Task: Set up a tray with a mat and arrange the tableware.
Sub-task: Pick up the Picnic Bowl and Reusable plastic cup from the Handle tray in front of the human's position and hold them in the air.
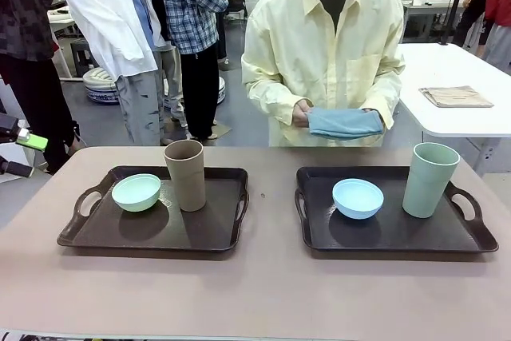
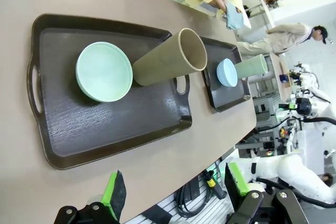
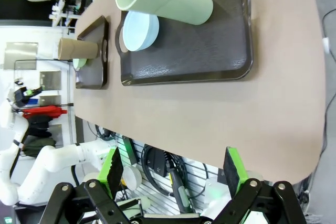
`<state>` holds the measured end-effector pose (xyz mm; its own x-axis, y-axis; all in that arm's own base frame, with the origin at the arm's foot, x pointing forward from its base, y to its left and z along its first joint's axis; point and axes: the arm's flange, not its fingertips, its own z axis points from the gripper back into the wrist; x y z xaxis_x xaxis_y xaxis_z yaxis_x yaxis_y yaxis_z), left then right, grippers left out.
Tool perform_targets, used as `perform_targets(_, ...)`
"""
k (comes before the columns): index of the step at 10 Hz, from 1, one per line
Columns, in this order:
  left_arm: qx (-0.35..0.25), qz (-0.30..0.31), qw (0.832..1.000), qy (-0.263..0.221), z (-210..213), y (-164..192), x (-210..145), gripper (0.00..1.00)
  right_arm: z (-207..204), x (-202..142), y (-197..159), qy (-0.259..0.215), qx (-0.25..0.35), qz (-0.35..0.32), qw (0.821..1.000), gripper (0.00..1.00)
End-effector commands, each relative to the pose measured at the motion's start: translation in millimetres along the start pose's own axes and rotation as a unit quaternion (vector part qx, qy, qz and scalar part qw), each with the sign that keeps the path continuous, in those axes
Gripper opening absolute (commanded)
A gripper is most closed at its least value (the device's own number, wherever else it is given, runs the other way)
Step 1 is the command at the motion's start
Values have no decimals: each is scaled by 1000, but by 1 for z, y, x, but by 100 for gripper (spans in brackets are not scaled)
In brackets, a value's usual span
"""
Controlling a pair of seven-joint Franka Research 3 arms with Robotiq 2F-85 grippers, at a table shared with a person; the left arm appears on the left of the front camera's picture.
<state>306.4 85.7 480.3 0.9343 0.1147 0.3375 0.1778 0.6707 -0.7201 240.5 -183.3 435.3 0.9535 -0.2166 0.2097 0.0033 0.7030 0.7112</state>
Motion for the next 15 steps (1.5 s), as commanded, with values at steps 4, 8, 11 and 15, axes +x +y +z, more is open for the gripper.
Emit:
perform_targets(4, 68, -96, 991, 57, -28, -173, 48, 100, 20, 63, 2, -51, 9, 199, 979, 100)
perform_targets(8, 125, -93, 977, 148, -151, -248, 83, 100, 26, 109, 34, 19, -1, 373, 928, 100)
perform_targets(11, 120, -96, 977, 150, -235, -277, 97, 100, 19, 130, 43, 88, 9, 414, 906, 100)
perform_targets(15, 111, -96, 977, 157, -202, -255, 77, 100, 19, 115, 50, 46, -7, 391, 919, 100)
